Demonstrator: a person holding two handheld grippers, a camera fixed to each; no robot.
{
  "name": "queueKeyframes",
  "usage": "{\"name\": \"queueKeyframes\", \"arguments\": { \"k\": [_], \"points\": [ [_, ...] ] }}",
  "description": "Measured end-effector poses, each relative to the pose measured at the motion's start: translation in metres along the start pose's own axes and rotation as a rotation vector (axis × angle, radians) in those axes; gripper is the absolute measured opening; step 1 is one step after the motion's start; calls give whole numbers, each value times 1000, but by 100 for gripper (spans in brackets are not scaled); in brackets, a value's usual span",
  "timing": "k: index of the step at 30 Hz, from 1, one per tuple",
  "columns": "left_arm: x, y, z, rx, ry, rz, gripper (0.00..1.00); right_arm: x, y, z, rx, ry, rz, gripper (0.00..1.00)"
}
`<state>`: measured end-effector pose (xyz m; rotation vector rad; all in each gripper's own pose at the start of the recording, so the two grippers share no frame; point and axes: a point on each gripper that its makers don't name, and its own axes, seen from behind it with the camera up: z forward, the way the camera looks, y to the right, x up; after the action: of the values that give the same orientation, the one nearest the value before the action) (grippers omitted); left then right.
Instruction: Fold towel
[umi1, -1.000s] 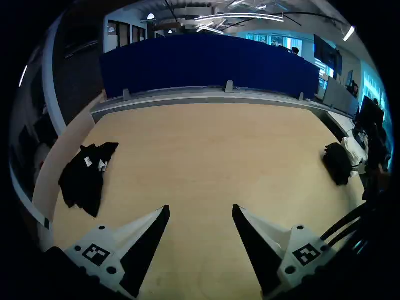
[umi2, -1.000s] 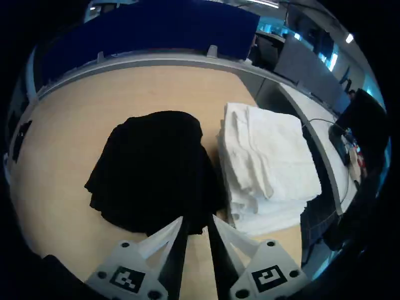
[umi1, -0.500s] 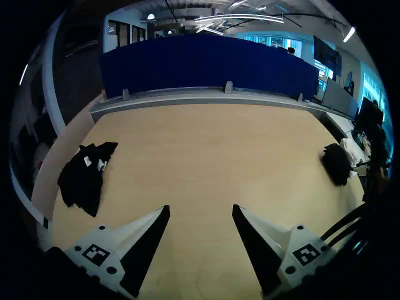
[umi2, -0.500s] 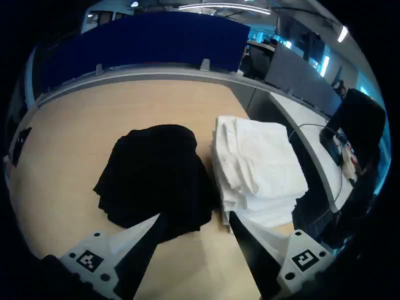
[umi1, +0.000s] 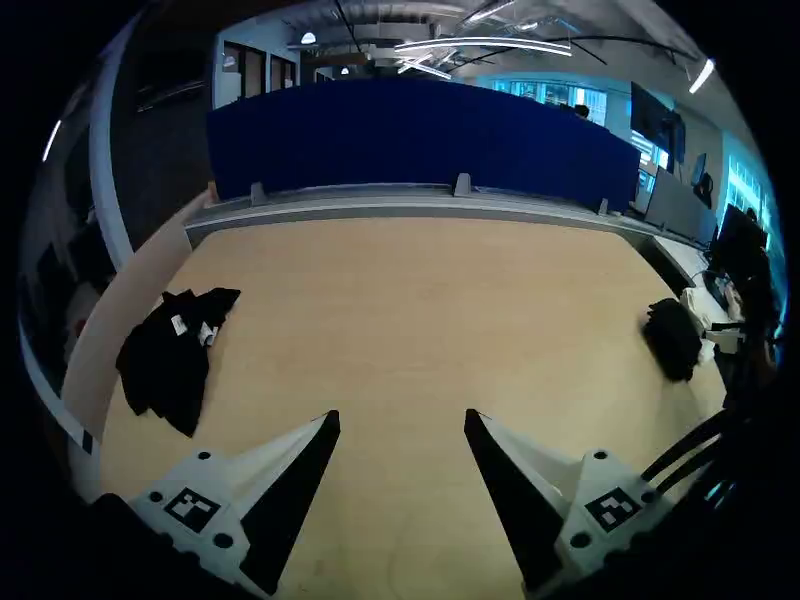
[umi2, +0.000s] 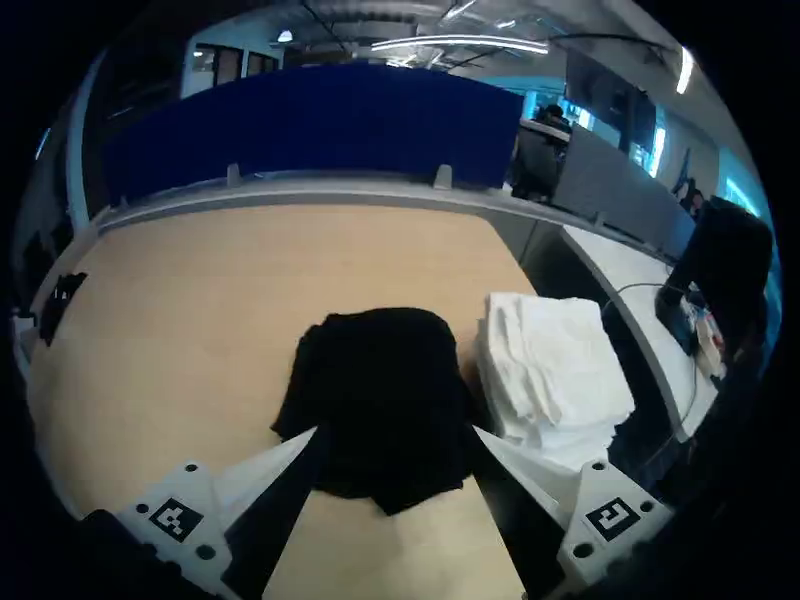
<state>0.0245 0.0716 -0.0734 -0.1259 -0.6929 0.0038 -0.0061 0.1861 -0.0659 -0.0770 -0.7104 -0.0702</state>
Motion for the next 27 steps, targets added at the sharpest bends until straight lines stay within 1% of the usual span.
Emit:
{"name": "queueKeyframes", "arguments": {
  "k": [8, 11, 14, 17, 23, 27],
  "points": [
    [6, -1, 0, -8, 32, -4, 93, 49, -51, -17, 69, 137, 2, 100],
    [11, -3, 0, -7, 58, -6, 93, 69, -67, -25, 78, 205, 11, 100],
    [17, -4, 1, -7, 85, -9, 93, 84, -81, -31, 78, 266, 23, 100],
    [24, -7, 1, -4, 112, -19, 93, 95, -96, -35, 81, 307, 30, 100],
    [40, -12, 2, 3, 184, -48, 93, 121, -116, -48, 57, 384, 46, 100],
    [51, -14, 1, 3, 226, -68, 92, 139, -135, -58, 69, 435, 43, 100]
  ]
}}
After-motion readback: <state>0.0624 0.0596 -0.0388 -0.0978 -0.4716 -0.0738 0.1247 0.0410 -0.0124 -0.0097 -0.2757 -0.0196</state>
